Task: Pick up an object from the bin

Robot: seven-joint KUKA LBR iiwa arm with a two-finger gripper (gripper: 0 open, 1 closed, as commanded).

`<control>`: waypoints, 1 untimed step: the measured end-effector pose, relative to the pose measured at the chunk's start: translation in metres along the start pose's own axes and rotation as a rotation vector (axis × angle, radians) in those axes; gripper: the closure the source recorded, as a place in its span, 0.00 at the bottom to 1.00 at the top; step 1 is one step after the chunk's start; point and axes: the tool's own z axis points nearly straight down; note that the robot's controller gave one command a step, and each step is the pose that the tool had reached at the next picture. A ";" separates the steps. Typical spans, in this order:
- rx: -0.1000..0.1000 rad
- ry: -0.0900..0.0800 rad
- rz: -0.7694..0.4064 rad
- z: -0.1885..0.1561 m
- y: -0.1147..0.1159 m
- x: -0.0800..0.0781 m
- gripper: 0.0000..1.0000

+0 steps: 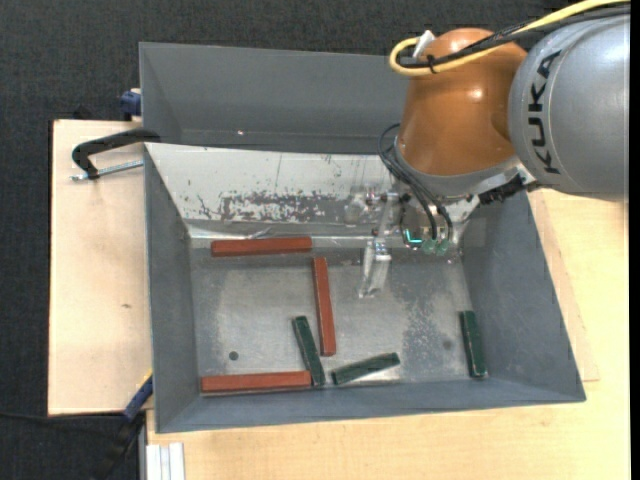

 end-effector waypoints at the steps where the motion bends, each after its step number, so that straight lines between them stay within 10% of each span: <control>1: 0.000 -0.004 -0.086 0.034 -0.002 0.005 0.00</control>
Offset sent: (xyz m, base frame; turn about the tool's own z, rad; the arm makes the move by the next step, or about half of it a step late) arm -0.0754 -0.0223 -0.1101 -0.3571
